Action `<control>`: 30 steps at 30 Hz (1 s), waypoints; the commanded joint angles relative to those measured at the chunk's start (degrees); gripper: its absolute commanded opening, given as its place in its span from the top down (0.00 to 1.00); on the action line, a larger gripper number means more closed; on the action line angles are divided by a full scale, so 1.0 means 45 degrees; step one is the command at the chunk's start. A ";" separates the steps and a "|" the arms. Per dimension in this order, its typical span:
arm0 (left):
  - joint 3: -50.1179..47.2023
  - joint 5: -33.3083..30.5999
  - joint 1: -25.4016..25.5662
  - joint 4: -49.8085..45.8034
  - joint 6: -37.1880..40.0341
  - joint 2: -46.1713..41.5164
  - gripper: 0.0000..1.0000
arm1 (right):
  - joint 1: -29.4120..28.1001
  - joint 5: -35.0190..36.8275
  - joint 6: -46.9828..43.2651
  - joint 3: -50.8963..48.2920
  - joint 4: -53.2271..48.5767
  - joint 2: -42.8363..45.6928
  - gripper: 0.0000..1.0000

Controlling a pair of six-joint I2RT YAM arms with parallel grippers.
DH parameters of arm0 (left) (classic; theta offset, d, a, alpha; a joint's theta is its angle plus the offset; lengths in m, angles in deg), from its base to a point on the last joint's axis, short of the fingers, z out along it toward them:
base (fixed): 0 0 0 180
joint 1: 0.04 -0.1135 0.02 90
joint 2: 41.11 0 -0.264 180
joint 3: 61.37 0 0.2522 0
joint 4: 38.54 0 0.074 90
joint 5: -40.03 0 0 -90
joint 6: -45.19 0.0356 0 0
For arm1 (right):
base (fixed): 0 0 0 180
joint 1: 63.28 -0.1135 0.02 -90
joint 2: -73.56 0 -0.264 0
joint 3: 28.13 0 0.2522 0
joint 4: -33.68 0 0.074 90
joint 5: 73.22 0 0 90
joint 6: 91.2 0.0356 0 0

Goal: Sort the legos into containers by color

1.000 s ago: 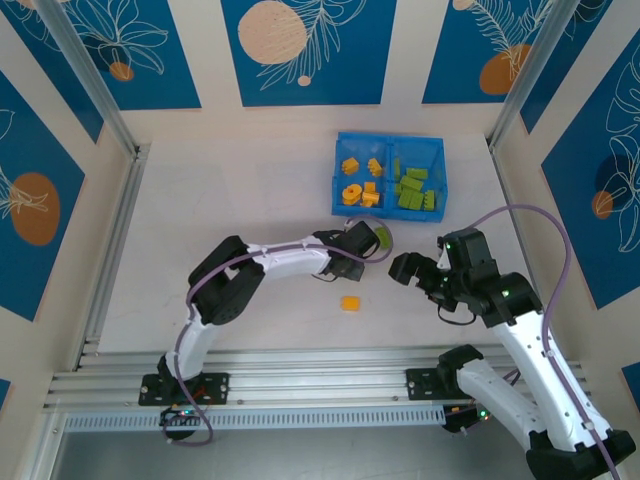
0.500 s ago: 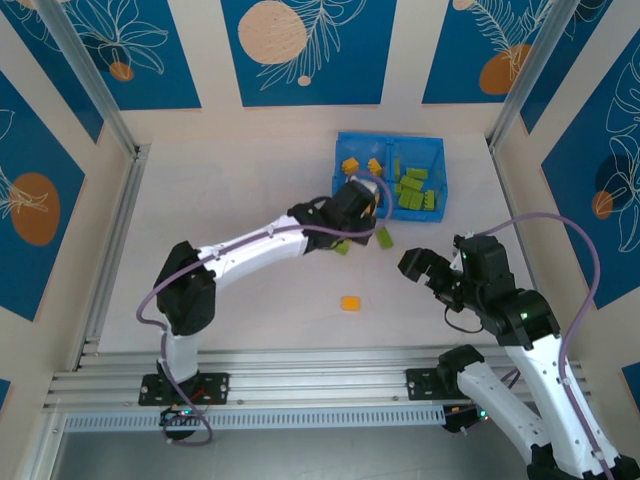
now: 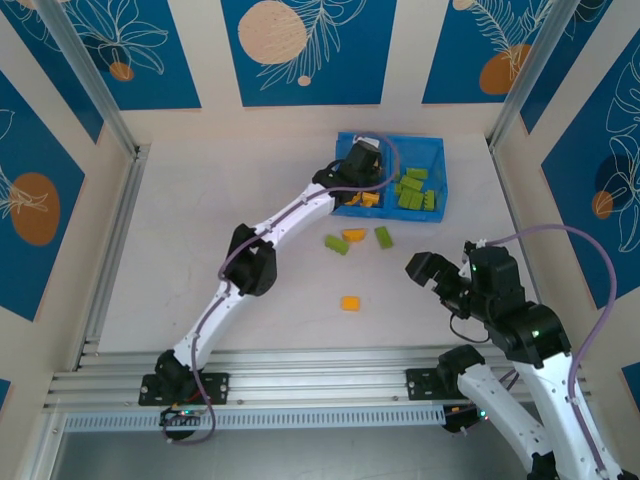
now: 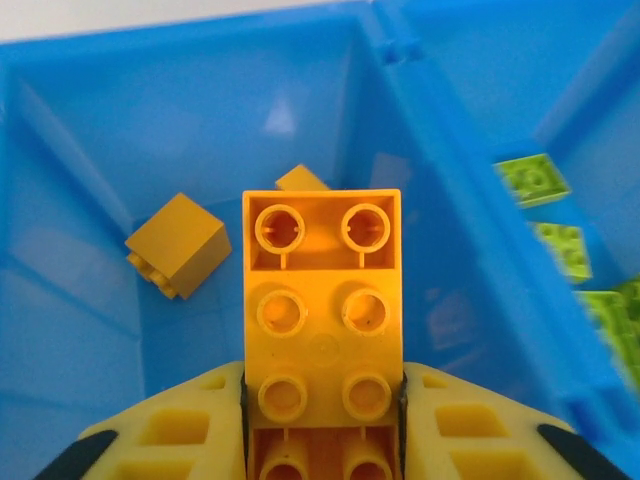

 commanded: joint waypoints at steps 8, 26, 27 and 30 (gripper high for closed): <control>0.0852 0.0430 -0.0016 0.0922 0.0909 -0.1150 0.36 | -0.0165 -0.0134 0.0551 -0.0343 -0.0324 0.0416 0.01; -1.6578 0.2679 0.1445 0.6184 0.5590 -1.6685 0.32 | -0.0217 0.0092 -0.4619 -0.0828 0.3383 -0.4640 0.01; -1.7159 0.2713 0.1542 0.5978 0.6018 -1.7307 0.31 | -0.0208 0.0155 -0.4868 -0.0783 0.3655 -0.5077 0.01; -1.8714 0.3507 0.1654 0.4569 0.7223 -1.9355 0.26 | -0.0081 0.0475 -0.5835 -0.0453 0.4537 -0.6918 0.01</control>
